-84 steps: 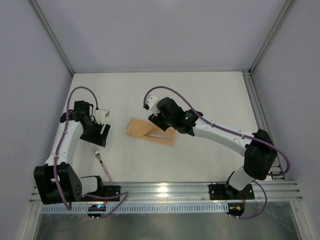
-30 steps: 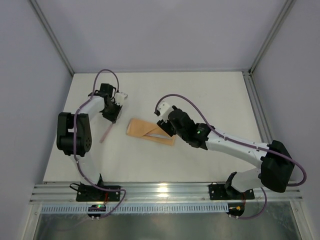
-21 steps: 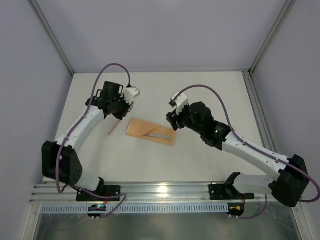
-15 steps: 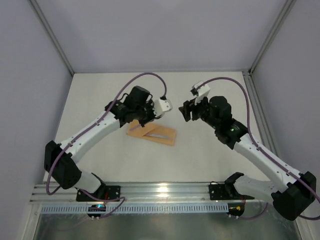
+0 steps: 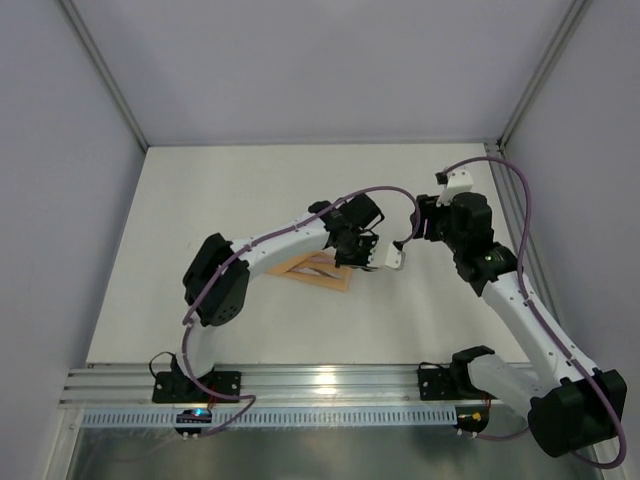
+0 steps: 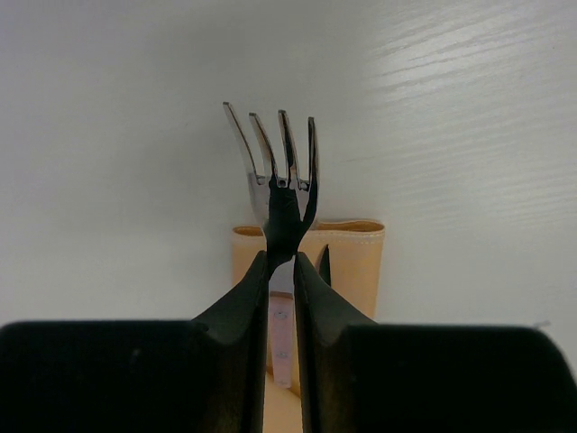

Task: Fold the napkin into a case and place the utensils inside
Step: Place the fork in the folded napkin, then insert the fork into the folded napkin.

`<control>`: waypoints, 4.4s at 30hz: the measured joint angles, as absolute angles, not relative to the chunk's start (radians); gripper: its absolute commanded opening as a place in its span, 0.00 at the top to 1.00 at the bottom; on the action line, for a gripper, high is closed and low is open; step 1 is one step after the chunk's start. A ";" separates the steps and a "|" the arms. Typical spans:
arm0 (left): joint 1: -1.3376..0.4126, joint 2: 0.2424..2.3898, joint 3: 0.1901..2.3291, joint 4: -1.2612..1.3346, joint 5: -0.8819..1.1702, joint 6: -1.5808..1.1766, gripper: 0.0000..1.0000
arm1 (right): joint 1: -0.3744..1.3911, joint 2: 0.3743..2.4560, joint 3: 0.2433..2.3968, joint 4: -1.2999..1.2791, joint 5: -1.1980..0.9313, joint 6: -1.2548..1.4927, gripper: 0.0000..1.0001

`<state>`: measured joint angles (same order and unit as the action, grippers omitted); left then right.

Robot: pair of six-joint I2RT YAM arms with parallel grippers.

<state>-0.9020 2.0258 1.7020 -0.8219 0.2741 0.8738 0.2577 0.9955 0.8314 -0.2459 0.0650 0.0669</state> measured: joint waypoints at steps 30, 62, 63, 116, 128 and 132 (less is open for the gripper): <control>-0.907 2.114 1.669 -0.837 0.168 0.971 1.00 | 0.258 1.088 0.798 -0.252 -0.069 0.110 0.34; -0.607 1.832 1.657 -0.873 0.274 0.524 0.66 | 0.303 1.209 0.523 -0.065 -0.394 0.588 0.64; -0.536 1.821 1.641 -0.851 0.282 0.467 0.65 | 0.309 1.219 0.523 -0.050 -0.399 0.594 0.64; -0.213 1.917 1.296 -0.561 0.334 0.194 0.96 | 0.450 1.547 0.610 0.188 -0.387 0.710 0.96; -0.213 1.896 1.272 -0.536 0.338 0.211 0.96 | 0.526 1.658 0.716 0.211 -0.359 0.728 0.96; -0.213 1.888 1.265 -0.533 0.338 0.216 0.96 | 0.542 1.678 0.730 0.216 -0.348 0.745 0.96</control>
